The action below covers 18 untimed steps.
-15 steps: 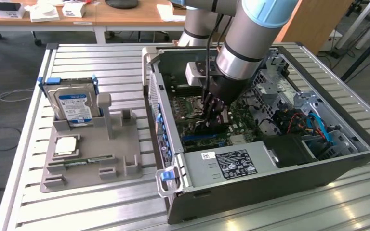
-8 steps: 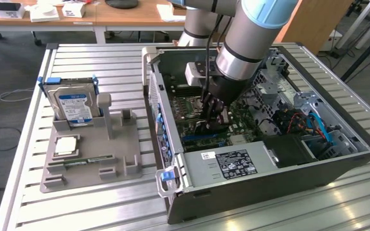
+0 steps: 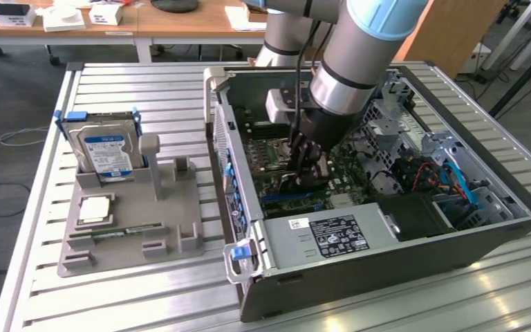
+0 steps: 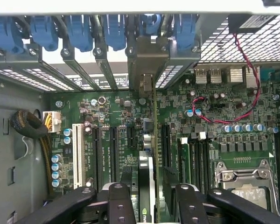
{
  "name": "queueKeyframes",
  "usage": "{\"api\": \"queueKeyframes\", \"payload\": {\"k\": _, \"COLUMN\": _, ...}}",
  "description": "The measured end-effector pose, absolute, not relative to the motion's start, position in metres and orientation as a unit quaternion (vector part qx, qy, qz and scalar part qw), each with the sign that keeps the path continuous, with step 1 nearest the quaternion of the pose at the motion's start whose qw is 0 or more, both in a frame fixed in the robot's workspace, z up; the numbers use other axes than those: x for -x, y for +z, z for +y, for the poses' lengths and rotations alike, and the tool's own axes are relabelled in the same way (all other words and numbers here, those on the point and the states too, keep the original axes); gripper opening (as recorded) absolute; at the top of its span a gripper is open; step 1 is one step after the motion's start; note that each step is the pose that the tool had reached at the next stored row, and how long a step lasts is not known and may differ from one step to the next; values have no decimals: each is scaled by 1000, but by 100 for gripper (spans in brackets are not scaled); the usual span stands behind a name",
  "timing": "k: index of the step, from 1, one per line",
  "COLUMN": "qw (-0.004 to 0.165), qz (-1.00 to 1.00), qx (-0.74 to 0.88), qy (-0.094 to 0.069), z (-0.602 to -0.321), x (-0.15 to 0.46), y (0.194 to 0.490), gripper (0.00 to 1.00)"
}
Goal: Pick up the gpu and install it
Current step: 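Insert the gpu into the slot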
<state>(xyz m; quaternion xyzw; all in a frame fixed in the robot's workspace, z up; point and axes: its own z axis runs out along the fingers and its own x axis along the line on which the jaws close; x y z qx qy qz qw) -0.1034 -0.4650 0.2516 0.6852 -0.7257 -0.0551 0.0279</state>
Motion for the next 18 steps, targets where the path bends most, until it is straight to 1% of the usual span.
{"api": "queueKeyframes", "payload": {"k": 18, "qw": 28, "qz": -726, "qx": -685, "qy": -55, "z": -465, "x": 103, "y": 278, "gripper": 40}}
